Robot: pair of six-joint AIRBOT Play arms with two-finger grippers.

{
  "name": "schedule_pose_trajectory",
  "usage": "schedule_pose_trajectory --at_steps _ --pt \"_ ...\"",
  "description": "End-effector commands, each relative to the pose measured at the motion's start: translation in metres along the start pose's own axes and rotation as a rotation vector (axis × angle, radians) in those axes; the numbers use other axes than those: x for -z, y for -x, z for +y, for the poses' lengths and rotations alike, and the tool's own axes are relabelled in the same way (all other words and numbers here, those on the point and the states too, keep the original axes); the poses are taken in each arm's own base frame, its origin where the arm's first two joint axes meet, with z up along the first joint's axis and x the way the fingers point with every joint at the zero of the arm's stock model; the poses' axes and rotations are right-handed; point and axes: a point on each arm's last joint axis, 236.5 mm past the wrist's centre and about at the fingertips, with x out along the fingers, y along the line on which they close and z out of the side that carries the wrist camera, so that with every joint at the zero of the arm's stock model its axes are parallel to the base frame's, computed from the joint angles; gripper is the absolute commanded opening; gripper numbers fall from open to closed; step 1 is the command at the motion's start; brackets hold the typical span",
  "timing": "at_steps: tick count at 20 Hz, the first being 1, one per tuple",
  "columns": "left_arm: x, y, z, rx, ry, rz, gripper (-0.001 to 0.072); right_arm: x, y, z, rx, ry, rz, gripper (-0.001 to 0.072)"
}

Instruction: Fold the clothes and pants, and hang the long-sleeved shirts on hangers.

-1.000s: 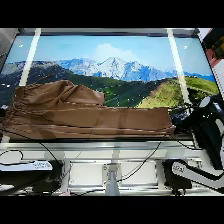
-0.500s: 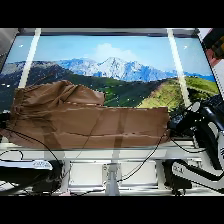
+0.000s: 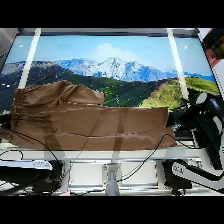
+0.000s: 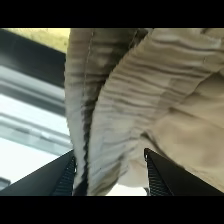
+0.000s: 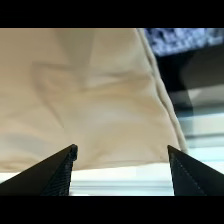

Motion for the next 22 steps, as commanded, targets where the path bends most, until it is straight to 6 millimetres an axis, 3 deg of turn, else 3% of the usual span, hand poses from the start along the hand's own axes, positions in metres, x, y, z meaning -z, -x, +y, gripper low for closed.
schedule_pose_trajectory --at_steps 1,5,8,10,11,15,19,22 --pt "0.007 0.014 0.019 -0.072 0.163 -0.002 0.0483 -0.035 0.052 0.037 -0.118 0.043 -0.146 0.0651" --pt "-0.016 0.060 0.043 -0.116 0.232 -0.139 0.0494 -0.061 0.102 0.061 -0.179 0.132 -0.293 0.0652" --pt "-0.039 0.081 0.033 -0.043 0.235 -0.246 0.0625 -0.076 0.116 0.079 -0.212 0.177 -0.375 0.0651" --pt "-0.051 0.080 0.014 0.018 0.108 -0.277 0.0653 -0.088 0.119 0.092 -0.209 0.205 -0.437 0.0648" --pt "-0.057 0.079 0.011 0.024 0.065 -0.291 0.0653 -0.094 0.121 0.100 -0.209 0.222 -0.468 0.0607" --pt "-0.082 0.062 0.010 0.058 0.079 -0.320 0.0649 -0.114 0.131 0.124 -0.211 0.266 -0.589 0.0592" --pt "-0.118 0.059 -0.019 0.387 0.133 -0.381 0.0634 -0.120 0.135 0.127 -0.214 0.265 -0.622 0.0592" --pt "-0.120 0.041 -0.009 0.379 0.031 -0.377 0.0633 -0.120 0.135 0.127 -0.214 0.265 -0.624 0.0592"
